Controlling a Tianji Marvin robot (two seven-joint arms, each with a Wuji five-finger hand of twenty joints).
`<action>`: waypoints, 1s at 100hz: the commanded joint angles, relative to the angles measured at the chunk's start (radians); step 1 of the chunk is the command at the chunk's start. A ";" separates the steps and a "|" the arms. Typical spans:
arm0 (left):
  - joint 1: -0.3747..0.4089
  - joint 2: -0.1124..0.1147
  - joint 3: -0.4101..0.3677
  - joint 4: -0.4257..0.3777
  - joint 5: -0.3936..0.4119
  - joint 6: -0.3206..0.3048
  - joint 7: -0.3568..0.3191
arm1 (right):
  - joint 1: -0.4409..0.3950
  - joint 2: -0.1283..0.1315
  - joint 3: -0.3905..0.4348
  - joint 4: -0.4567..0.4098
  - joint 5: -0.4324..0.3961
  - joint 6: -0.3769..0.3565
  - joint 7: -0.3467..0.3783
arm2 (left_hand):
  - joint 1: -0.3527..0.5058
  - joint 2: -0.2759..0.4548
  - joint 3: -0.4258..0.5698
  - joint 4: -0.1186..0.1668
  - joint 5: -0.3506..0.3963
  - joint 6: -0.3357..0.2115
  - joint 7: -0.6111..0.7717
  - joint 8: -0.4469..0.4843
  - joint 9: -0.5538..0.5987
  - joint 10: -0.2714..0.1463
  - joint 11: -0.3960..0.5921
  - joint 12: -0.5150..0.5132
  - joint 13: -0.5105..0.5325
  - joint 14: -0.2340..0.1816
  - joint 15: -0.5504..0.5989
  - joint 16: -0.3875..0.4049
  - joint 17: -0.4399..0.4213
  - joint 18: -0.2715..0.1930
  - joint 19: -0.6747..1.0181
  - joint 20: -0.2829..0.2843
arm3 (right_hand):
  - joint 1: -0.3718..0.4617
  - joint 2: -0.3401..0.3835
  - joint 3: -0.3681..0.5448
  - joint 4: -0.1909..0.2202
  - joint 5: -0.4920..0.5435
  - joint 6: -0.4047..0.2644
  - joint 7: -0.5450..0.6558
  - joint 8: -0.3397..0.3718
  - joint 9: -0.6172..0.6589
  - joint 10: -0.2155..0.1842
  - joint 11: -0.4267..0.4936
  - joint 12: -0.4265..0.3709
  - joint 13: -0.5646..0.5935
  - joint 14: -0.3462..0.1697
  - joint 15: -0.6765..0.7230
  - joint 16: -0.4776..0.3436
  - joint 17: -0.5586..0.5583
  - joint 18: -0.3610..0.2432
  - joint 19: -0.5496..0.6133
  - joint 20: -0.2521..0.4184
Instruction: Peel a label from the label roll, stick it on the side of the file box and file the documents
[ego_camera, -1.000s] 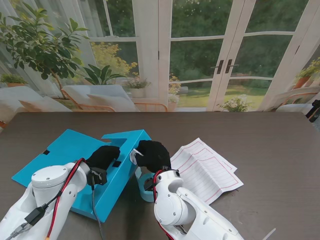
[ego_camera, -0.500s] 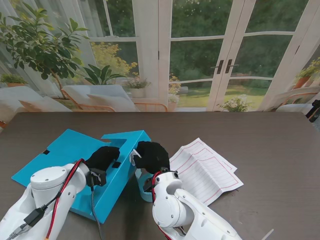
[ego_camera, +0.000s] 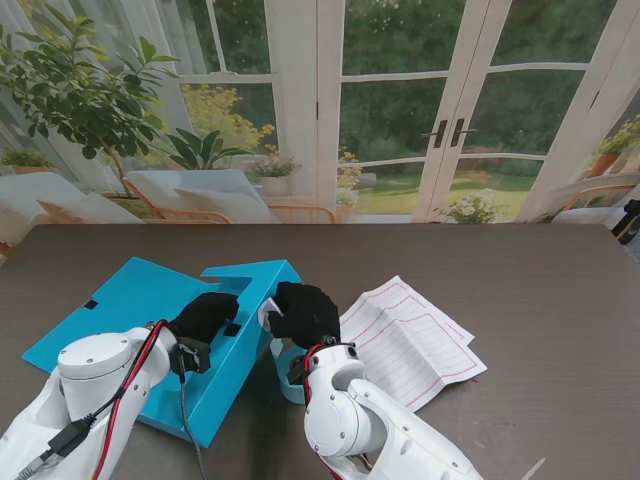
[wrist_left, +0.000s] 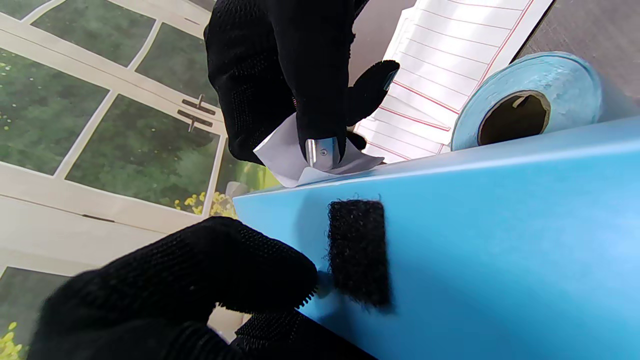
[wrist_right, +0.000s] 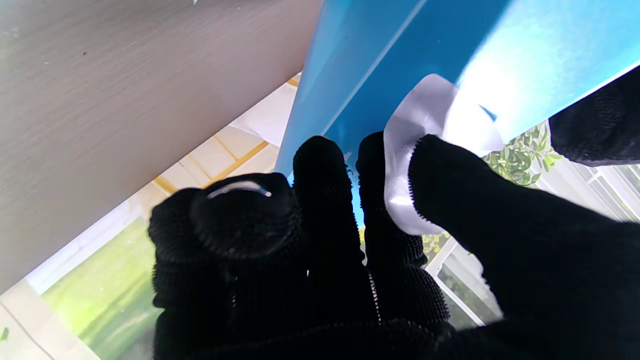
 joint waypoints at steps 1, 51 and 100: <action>-0.001 -0.002 0.001 -0.015 -0.003 -0.006 -0.031 | -0.002 -0.007 -0.002 0.005 -0.001 0.004 0.012 | -0.015 0.017 0.026 0.015 0.019 0.025 0.034 0.014 0.014 -0.049 0.014 0.009 0.027 0.025 0.084 0.016 -0.003 0.004 -0.007 -0.013 | -0.029 0.005 -0.001 0.024 -0.085 0.018 -0.094 -0.074 -0.031 -0.016 0.010 -0.018 0.021 0.004 -0.020 -0.013 0.081 -0.039 0.057 -0.002; 0.004 0.001 -0.005 -0.024 0.003 0.006 -0.041 | -0.001 -0.003 0.008 0.004 0.019 0.014 0.033 | -0.015 0.017 0.024 0.015 0.019 0.027 0.036 0.016 0.014 -0.051 0.017 0.010 0.029 0.025 0.085 0.015 0.000 0.007 -0.006 -0.014 | -0.067 0.062 -0.003 0.063 -0.142 0.073 -0.148 -0.044 -0.037 -0.008 0.003 -0.064 0.018 0.028 -0.043 -0.022 0.063 -0.029 0.057 -0.001; 0.016 0.004 -0.014 -0.036 0.001 0.020 -0.054 | 0.011 -0.003 0.017 0.015 0.033 0.028 0.045 | -0.018 0.023 0.024 0.013 0.016 0.026 0.038 0.016 0.014 -0.050 0.018 0.009 0.027 0.028 0.085 0.016 -0.002 0.006 -0.006 -0.015 | -0.130 0.145 -0.017 0.215 -0.215 0.118 -0.313 0.145 -0.049 -0.004 0.009 -0.077 0.018 0.039 -0.051 -0.024 0.046 -0.026 0.056 0.000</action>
